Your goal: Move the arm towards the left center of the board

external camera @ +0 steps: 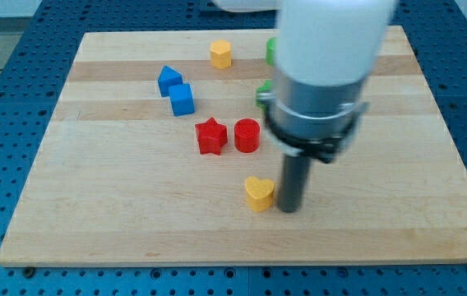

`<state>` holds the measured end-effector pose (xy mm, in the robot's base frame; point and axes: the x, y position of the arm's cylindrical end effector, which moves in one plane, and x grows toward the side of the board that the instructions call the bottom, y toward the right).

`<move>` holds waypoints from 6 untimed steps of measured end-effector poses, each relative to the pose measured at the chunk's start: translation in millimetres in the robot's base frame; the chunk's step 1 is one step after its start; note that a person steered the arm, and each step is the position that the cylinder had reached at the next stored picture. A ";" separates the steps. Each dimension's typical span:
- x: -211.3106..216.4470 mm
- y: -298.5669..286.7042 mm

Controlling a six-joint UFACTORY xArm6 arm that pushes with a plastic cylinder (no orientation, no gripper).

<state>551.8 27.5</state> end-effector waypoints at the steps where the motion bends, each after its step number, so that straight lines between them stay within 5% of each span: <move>1: -8.1 -99.5; 3: -33.9 -180.6; 6: -244.4 -219.3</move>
